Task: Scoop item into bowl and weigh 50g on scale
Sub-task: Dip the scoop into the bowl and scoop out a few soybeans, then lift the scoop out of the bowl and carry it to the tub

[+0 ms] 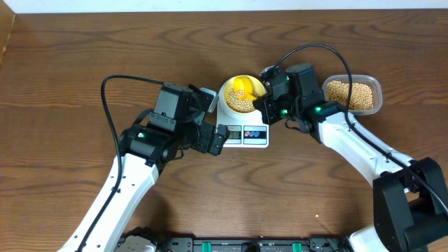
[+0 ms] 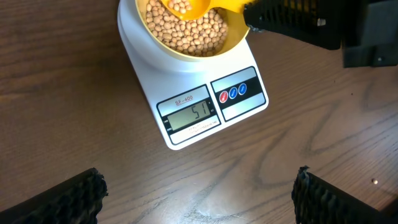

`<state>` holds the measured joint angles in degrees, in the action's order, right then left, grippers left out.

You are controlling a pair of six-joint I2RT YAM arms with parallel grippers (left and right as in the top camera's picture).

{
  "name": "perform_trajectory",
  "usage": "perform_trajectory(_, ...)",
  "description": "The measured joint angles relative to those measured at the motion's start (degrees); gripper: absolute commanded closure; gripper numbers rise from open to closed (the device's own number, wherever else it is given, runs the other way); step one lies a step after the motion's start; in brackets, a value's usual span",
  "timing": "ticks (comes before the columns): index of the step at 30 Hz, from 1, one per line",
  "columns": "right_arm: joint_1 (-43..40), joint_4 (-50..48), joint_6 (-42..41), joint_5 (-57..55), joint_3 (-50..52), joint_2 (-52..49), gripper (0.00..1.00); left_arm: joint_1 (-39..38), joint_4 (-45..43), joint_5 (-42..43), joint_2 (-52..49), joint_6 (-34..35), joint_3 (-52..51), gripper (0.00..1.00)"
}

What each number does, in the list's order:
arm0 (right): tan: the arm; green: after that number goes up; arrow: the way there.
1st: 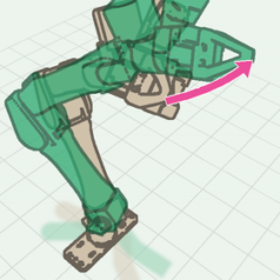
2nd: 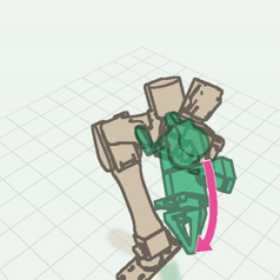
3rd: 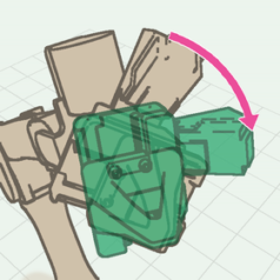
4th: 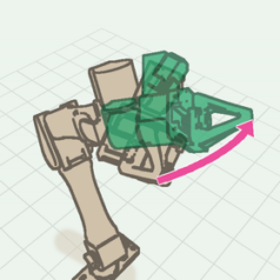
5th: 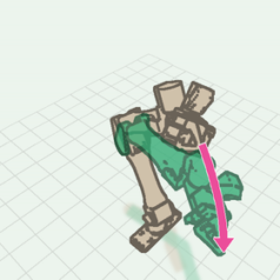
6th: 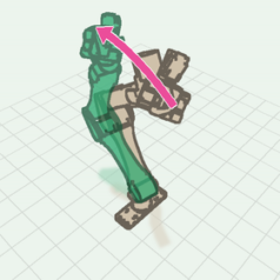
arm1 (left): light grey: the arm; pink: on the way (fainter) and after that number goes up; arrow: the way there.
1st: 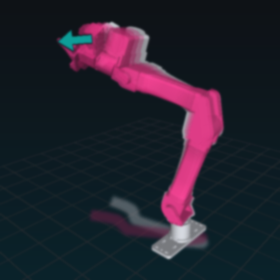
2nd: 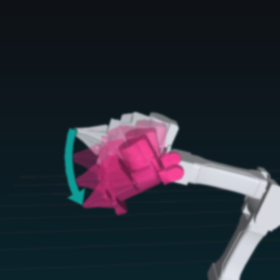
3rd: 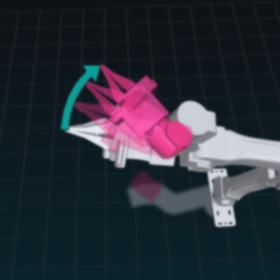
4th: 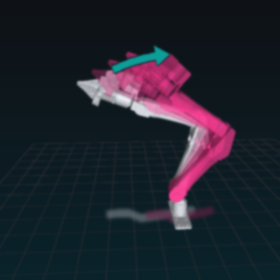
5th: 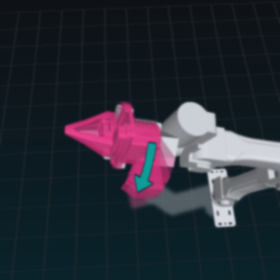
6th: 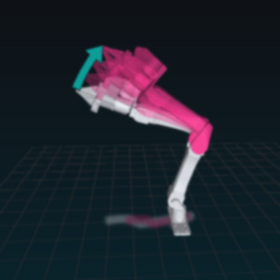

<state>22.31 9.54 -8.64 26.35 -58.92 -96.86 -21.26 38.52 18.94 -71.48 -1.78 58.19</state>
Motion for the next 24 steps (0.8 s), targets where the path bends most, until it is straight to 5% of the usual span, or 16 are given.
perform_trajectory(24,-9.0,-2.2,-4.6,18.9,0.0,5.4,0.99,0.0,0.0,0.0,0.0,0.0,0.0,0.02)
